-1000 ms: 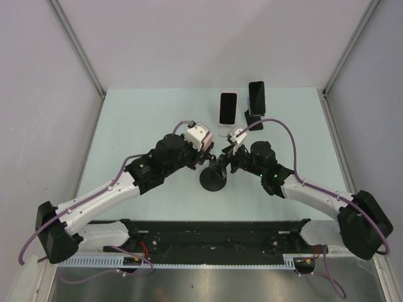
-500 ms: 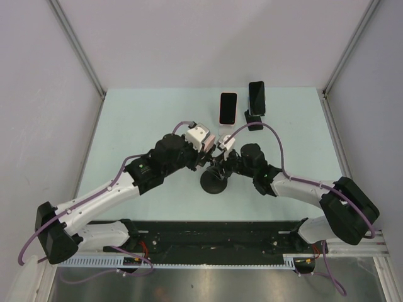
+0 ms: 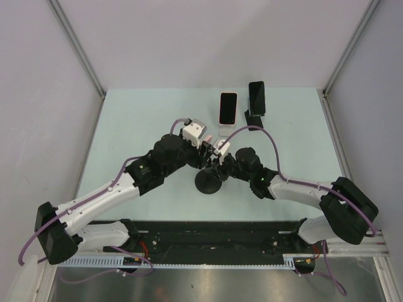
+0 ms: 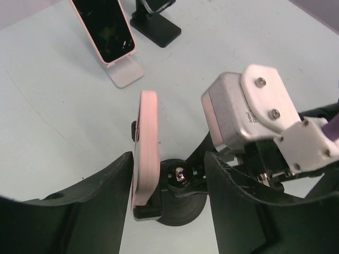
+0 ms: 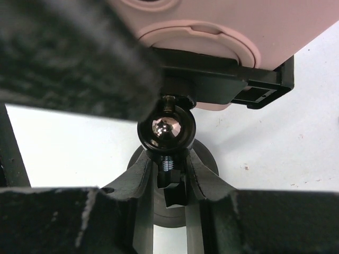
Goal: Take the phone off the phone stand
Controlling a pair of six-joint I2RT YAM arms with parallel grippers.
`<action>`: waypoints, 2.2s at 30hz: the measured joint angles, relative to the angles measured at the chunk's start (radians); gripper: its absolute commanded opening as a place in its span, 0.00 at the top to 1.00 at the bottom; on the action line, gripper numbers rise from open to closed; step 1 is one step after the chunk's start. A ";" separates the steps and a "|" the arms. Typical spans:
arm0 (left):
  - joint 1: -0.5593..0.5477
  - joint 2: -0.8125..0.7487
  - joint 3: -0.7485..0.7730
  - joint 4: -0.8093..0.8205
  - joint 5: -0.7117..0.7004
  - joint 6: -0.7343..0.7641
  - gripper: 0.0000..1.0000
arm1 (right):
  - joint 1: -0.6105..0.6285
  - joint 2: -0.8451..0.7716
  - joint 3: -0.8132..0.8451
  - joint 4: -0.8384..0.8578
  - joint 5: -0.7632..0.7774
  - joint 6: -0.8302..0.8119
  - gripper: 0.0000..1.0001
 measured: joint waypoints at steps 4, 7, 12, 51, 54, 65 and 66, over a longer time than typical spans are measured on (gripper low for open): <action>0.000 0.003 -0.014 0.038 -0.041 -0.017 0.45 | 0.009 0.000 0.000 0.000 0.016 0.000 1.00; -0.001 0.007 -0.035 0.071 -0.077 -0.024 0.48 | 0.012 0.000 0.000 0.001 0.023 0.004 1.00; -0.001 0.006 -0.111 0.143 -0.124 -0.040 0.53 | 0.012 -0.001 0.000 0.001 0.024 0.011 1.00; 0.006 -0.018 -0.247 0.406 -0.097 0.019 1.00 | 0.020 -0.002 0.000 0.056 0.026 0.066 0.51; 0.005 -0.021 -0.250 0.408 -0.078 0.023 1.00 | 0.016 -0.002 0.000 0.069 0.018 0.068 0.51; 0.004 -0.025 -0.256 0.413 -0.016 0.054 1.00 | 0.010 0.003 0.013 0.065 -0.016 0.064 1.00; 0.004 -0.027 -0.258 0.414 -0.013 0.055 1.00 | 0.010 0.003 0.014 0.064 -0.016 0.065 1.00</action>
